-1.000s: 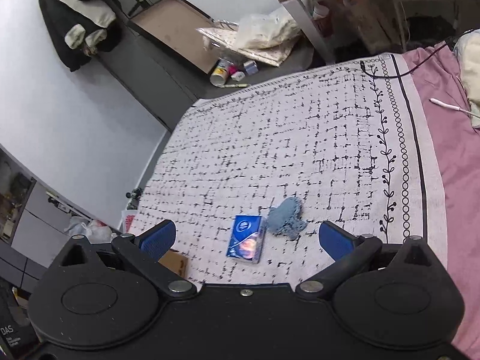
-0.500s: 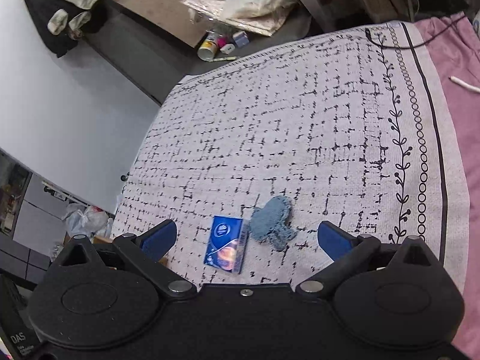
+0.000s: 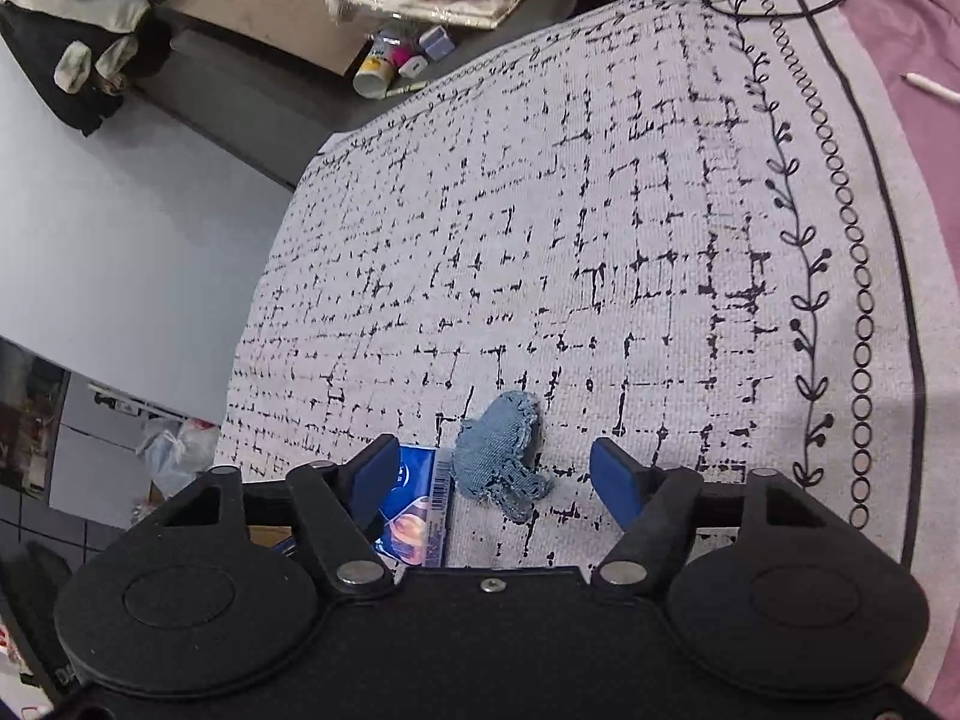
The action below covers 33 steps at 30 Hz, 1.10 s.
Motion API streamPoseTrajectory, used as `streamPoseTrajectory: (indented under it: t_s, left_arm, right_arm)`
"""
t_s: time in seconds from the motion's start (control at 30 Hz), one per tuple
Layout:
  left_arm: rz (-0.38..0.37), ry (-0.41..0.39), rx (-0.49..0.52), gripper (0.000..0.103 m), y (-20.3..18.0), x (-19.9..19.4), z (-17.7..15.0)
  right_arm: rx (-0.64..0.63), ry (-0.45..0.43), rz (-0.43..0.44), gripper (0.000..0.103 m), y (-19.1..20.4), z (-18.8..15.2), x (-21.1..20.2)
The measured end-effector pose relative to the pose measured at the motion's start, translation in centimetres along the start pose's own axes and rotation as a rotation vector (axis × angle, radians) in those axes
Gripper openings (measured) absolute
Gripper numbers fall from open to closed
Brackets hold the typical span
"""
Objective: Organize soft objects
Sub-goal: 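Move the left tool to the blue tissue pack while the right tool moves to the knitted cloth, then grasp the blue Vinda tissue pack with the left tool while the right tool grasps the blue-grey cloth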
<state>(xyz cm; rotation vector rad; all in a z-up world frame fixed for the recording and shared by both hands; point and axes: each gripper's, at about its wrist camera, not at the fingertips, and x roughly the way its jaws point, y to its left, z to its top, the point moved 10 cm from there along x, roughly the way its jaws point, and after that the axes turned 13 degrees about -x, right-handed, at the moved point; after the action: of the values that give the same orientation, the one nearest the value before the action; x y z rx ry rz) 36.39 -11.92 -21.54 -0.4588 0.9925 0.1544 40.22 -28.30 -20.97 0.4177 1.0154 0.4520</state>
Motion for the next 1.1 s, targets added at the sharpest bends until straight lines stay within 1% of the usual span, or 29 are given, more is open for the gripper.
streamPoseTrajectory:
  t_s: [0.13,0.23,0.27,0.3,0.33,0.4,0.43,0.47,0.57,0.6,0.67,0.7,0.73,0.77,0.87,0.93,1.1]
  left_arm:
    - [0.015,0.024,-0.02,0.09,0.2,2.0,-0.4]
    - [0.028,0.024,-0.039,0.088,0.6,2.8,-0.4]
    - [0.03,0.03,-0.047,0.084,0.7,3.1,-0.5]
    - [0.032,0.04,-0.062,0.076,1.0,3.3,-0.6]
    - [0.027,0.051,-0.08,0.072,1.3,3.6,-0.6]
    - [0.015,0.046,-0.108,0.06,1.6,3.7,-0.6]
    - [0.013,0.042,-0.104,0.058,1.6,3.6,-0.5]
    - [0.013,0.043,-0.098,0.058,1.5,3.6,-0.5]
    - [0.008,0.058,-0.113,0.056,1.5,3.7,-0.4]
    - [0.005,0.061,-0.122,0.055,1.6,3.7,-0.4]
    - [0.005,0.063,-0.131,0.054,1.8,3.5,-0.4]
    - [0.007,0.062,-0.135,0.054,2.0,3.4,-0.4]
    - [0.01,0.062,-0.137,0.054,2.1,3.3,-0.5]
    - [0.013,0.062,-0.137,0.054,2.3,3.1,-0.5]
    - [0.018,0.065,-0.143,0.054,2.8,2.5,-0.4]
    - [0.008,0.054,-0.138,0.054,2.7,1.6,-0.2]
    - [-0.014,0.014,-0.118,0.054,2.4,-1.4,0.5]
  right_arm:
    - [-0.002,0.018,0.0,0.067,-0.1,-0.2,1.3]
    - [0.008,0.035,-0.002,0.067,-0.3,-0.3,2.5]
    - [0.007,0.037,-0.002,0.067,-0.3,-0.3,2.8]
    - [0.005,0.037,-0.002,0.067,-0.3,-0.3,3.1]
    - [0.003,0.037,-0.002,0.067,-0.3,-0.3,3.5]
    - [-0.004,0.026,0.002,0.067,-0.2,-0.1,3.8]
    - [-0.006,0.023,0.002,0.067,-0.1,0.0,4.1]
    - [-0.008,0.009,-0.016,0.067,-0.2,0.2,4.5]
    - [-0.018,0.011,-0.033,0.067,0.2,0.1,5.7]
    - [-0.029,0.011,-0.042,0.065,0.3,0.1,5.9]
    - [-0.062,0.016,-0.062,0.049,0.6,-0.1,6.1]
    - [-0.061,0.037,-0.056,0.025,0.6,-0.4,6.3]
    - [-0.039,0.055,-0.039,0.023,0.5,-0.8,6.5]
    - [-0.026,0.054,-0.033,0.023,0.4,-0.9,6.5]
    - [-0.047,0.048,-0.062,0.02,0.7,-1.1,5.7]
    - [-0.047,0.043,-0.06,0.019,1.1,-1.3,5.0]
    - [-0.083,-0.01,-0.05,0.019,3.0,-1.3,2.9]
